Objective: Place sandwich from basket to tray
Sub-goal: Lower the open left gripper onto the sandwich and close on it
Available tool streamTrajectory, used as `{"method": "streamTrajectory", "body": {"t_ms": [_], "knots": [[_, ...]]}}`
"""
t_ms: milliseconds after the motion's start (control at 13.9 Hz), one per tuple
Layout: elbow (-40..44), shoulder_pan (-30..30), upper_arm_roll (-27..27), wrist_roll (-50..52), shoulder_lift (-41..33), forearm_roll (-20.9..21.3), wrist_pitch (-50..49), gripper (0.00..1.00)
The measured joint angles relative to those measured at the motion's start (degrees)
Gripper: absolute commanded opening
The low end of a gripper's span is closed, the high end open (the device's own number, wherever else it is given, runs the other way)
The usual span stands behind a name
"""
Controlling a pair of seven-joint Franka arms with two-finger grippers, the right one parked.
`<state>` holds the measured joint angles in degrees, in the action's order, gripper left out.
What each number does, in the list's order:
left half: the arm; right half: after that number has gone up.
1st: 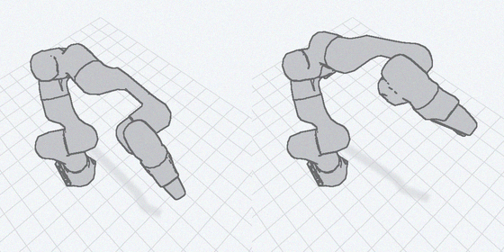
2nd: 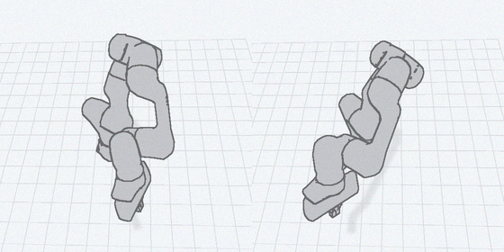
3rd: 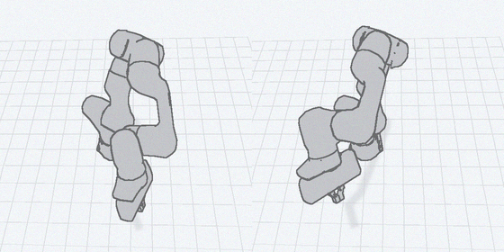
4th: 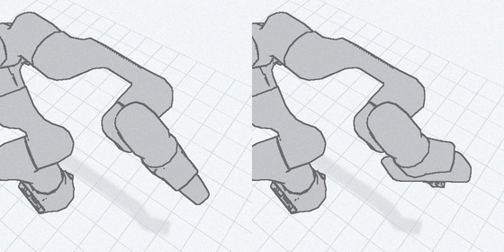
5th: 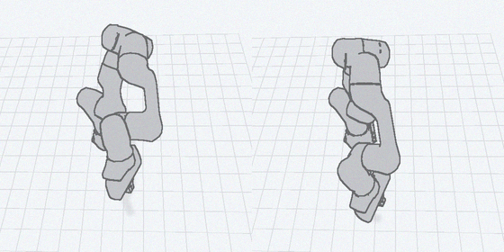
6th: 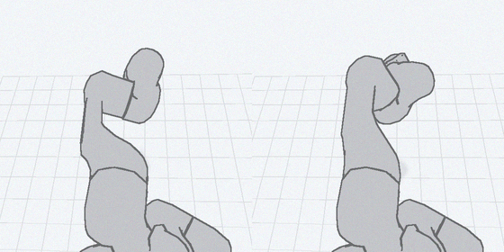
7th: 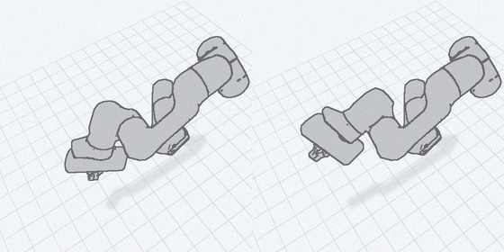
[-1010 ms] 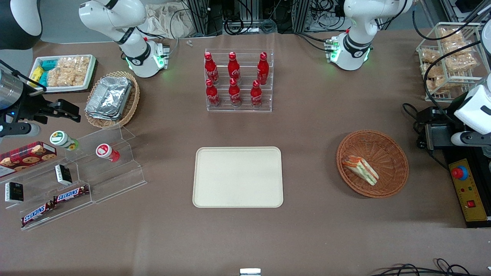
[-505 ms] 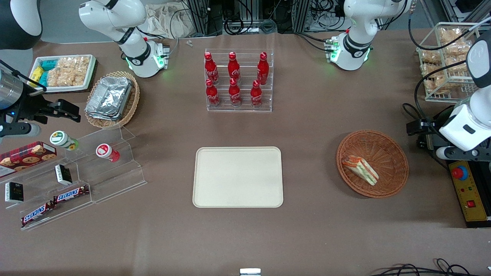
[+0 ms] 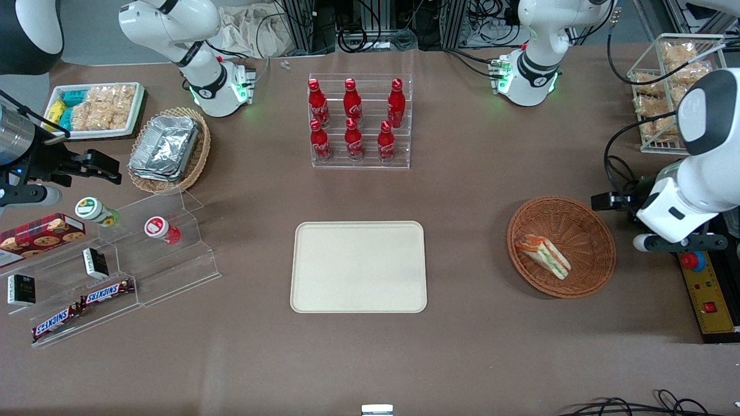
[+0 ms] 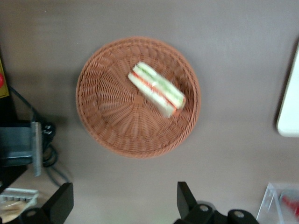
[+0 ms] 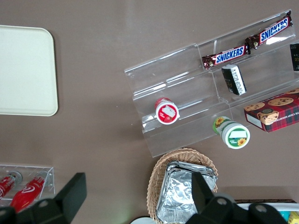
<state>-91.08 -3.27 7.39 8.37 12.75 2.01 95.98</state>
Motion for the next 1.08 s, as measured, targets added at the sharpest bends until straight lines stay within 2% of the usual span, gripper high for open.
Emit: {"method": "streamTrajectory", "body": {"t_ms": [216, 433, 794, 1082], "knots": [[-7.4, 0.0, 0.0, 7.1, -0.4, -0.1, 7.8, 0.99], [-12.1, 0.0, 0.1, 19.6, 0.3, -0.1, 14.3, 0.99], [-13.1, 0.5, 0.3, 35.9, 7.3, -0.1, 24.6, 0.99], [-13.7, 1.0, 0.3, 44.4, 11.5, -0.1, 31.4, 0.99]]}}
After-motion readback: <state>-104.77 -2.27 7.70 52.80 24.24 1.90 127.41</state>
